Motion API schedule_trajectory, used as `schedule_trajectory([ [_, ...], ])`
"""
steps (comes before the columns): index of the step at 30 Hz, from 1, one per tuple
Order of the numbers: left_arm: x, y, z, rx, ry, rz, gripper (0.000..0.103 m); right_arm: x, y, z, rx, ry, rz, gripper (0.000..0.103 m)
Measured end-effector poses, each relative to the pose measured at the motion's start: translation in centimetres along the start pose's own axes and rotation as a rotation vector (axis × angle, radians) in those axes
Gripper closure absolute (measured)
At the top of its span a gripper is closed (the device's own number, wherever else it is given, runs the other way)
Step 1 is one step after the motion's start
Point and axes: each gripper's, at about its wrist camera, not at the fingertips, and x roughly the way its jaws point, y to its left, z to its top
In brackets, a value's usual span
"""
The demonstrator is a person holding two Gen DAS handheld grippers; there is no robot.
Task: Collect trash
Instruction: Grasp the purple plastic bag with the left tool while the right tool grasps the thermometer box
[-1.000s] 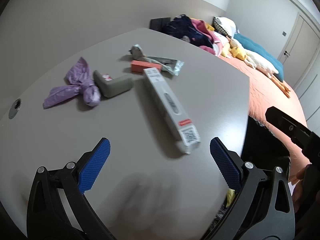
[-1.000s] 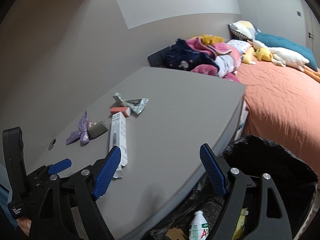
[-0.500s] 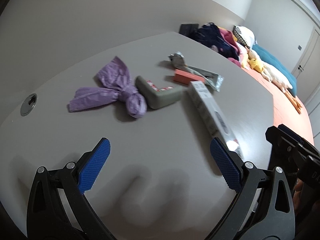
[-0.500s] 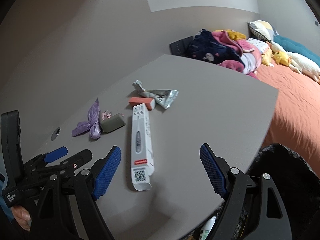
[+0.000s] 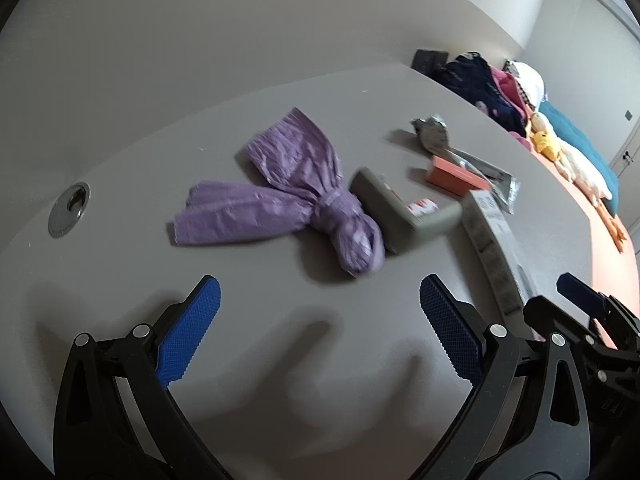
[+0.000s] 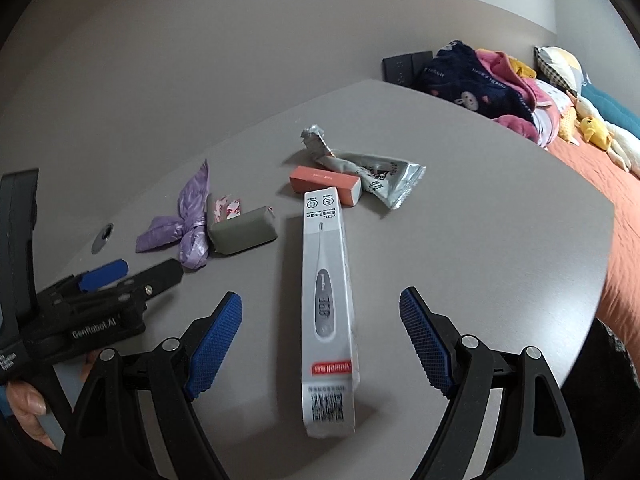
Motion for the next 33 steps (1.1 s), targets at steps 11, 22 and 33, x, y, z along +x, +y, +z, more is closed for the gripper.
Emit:
schedule_trajectory([
  [11, 2.9, 1.0, 2.5, -0.014, 0.014, 0.074, 0.006, 3.1, 0.0, 1.1, -0.010, 0.034, -0.016, 0.030],
  [22, 5.2, 1.1, 4.0, 0.009, 0.013, 0.058, 0.006, 4.4, 0.4, 0.9, -0.047, 0.039, -0.030, 0.062],
  [33, 5.1, 1.2, 3.9, 0.060, -0.050, 0.011, 0.092, 4.3, -0.2, 0.6, -0.004, 0.021, 0.006, 0.073],
])
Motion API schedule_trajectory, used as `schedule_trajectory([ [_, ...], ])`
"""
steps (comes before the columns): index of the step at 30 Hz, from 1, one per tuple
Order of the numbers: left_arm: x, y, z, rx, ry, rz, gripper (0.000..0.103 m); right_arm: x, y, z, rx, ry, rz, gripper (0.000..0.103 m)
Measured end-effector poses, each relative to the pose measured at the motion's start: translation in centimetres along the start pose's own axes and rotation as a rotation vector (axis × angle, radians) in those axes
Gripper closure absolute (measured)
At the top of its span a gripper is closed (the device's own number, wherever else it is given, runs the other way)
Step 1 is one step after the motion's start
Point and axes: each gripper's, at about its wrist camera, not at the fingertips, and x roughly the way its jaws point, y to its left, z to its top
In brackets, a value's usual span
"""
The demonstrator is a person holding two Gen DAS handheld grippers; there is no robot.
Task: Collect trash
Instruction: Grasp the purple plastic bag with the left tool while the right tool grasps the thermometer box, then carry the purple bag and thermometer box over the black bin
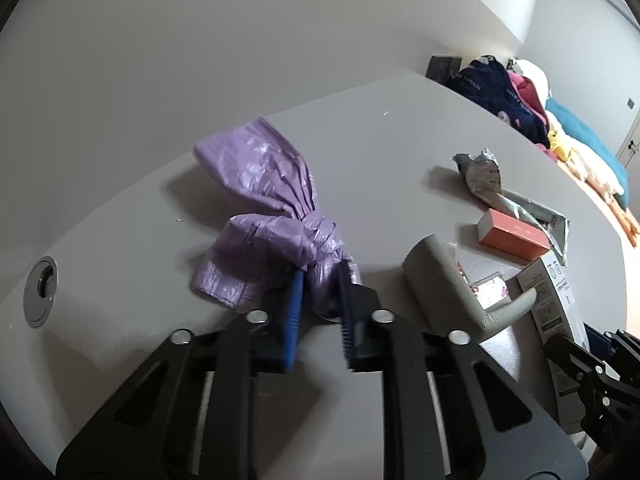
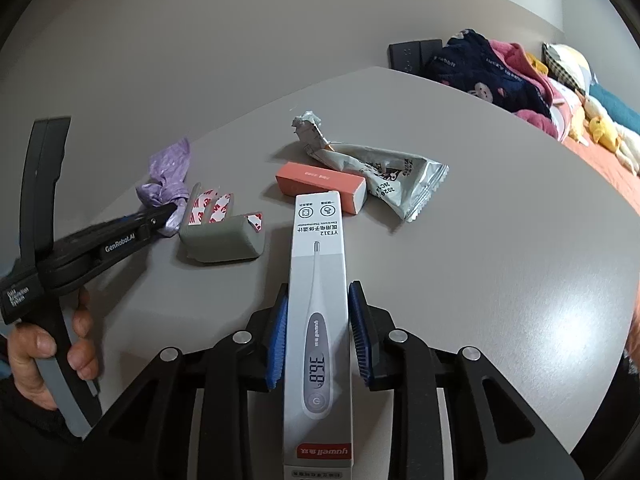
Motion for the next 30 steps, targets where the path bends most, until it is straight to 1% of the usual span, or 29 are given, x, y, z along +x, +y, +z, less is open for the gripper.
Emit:
schedule_trajectory([
  [3, -0.4, 0.0, -0.2, 0.000, -0.010, 0.003, 0.095, -0.2, -0.4, -0.1, 0.025, 0.003, 0.030, 0.073],
  [6, -0.8, -0.1, -0.3, -0.007, -0.008, 0.008, 0.095, -0.6, -0.5, -0.3, 0.040, -0.004, 0.049, 0.073],
  [9, -1.1, -0.3, -0.5, -0.018, -0.004, -0.004, 0.095, -1.4, -0.7, -0.4, 0.044, -0.017, 0.061, 0.073],
  [16, -3.4, -1.2, -1.4, -0.018, -0.030, 0.005, 0.095, -3.2, -1.4, -0.8, 0.059, -0.031, 0.070, 0.073],
  [30, -7.5, -4.5, -4.4, -0.002, -0.056, -0.052, 0.095, -7.4, -2.5, -2.1, 0.075, -0.073, 0.072, 0.073],
])
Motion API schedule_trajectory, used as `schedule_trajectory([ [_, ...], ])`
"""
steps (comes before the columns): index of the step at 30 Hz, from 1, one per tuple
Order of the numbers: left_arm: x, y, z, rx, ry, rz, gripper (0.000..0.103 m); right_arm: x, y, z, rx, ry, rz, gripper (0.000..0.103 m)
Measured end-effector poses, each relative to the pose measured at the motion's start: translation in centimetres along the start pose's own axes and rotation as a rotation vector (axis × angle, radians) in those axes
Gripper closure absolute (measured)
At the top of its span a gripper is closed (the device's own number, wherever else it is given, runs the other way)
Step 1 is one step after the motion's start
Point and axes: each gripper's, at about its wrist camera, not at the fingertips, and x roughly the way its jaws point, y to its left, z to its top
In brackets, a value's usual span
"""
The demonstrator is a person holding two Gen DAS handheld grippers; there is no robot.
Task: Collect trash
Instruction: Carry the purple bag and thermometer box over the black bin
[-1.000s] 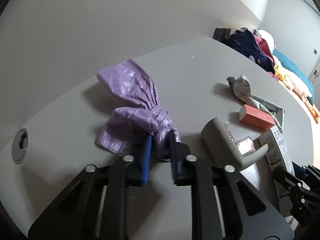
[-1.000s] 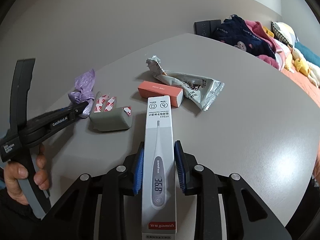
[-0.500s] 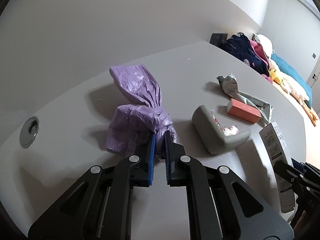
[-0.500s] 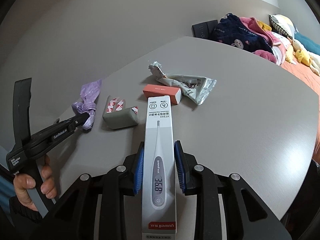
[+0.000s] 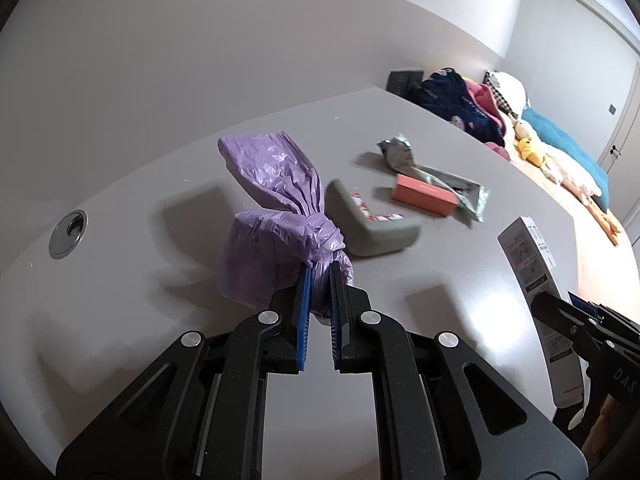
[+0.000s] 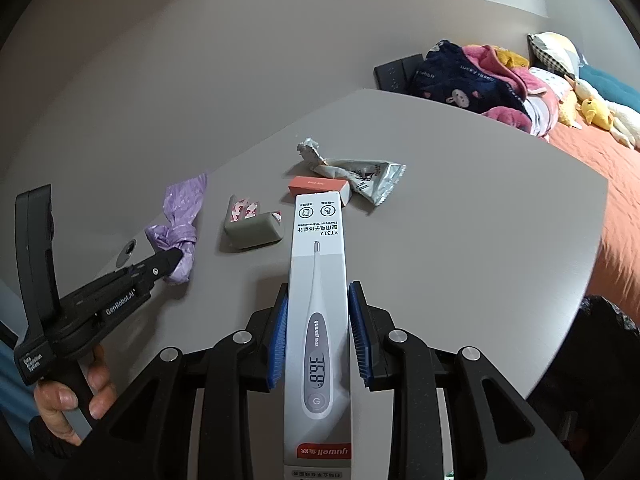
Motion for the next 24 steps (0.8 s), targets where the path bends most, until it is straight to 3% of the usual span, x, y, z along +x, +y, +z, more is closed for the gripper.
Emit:
schedule_trajectory([
  [24, -6.1, -7.8, -3.0, 0.109, -0.050, -0.134, 0.095, -9.1, -3.2, -3.0, 0.045, -0.106, -0.057, 0.073],
])
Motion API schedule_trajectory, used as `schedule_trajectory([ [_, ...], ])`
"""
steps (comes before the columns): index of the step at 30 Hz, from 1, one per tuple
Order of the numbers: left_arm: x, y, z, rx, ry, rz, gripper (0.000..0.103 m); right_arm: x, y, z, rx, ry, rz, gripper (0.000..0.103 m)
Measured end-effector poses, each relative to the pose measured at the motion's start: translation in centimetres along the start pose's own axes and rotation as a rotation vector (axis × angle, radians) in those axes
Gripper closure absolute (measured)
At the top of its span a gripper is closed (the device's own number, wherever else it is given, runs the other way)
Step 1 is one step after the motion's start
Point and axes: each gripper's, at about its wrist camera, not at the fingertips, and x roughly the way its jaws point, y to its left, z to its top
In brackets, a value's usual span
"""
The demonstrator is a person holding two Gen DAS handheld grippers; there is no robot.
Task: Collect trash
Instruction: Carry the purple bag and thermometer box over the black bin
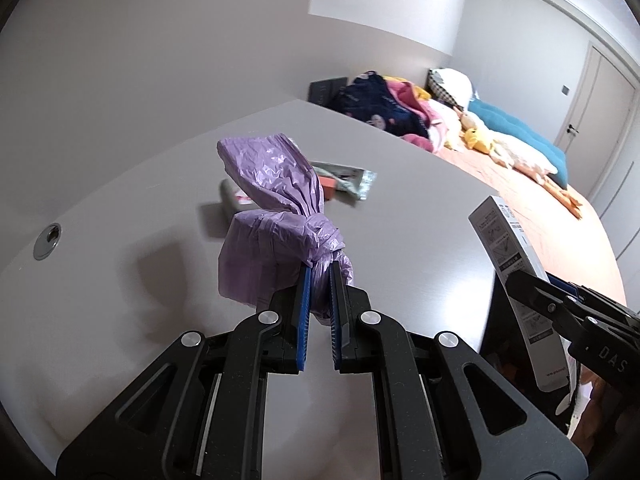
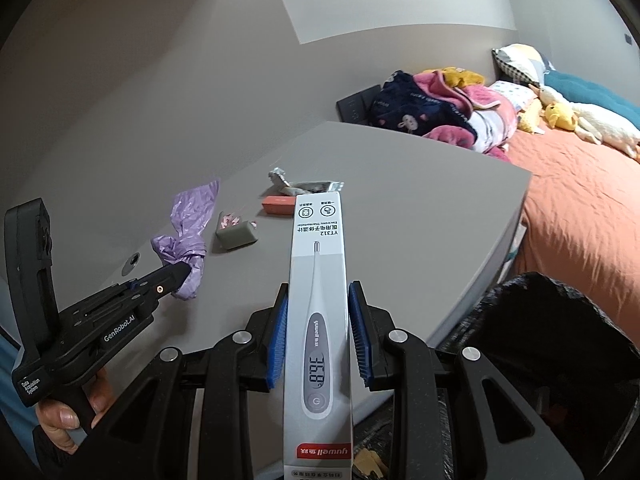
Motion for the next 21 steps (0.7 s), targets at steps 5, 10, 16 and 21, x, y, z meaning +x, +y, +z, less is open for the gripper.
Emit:
schedule_trajectory([
  [5, -0.2, -1.9, -0.3, 0.022, 0.000, -0.024, 0.095, -1.8, -1.3, -0.7, 0.015, -0.019, -0.017, 0.073],
  [10, -0.5, -3.8, -1.0, 0.049, 0.004, -0.046, 0.095, -3.3, -2.7, -1.3, 0.033, -0.032, -0.032, 0.073],
  [16, -0.7, -5.9, -1.6, 0.080, 0.010, -0.074, 0.095, -5.1, -4.6, -2.3, 0.065, -0.050, -0.050, 0.073],
  [21, -0.7, -7.9, -2.1, 0.108, 0.016, -0.104, 0.095, -6.8, -6.1, -3.0, 0.089, -0.070, -0.075, 0.073],
])
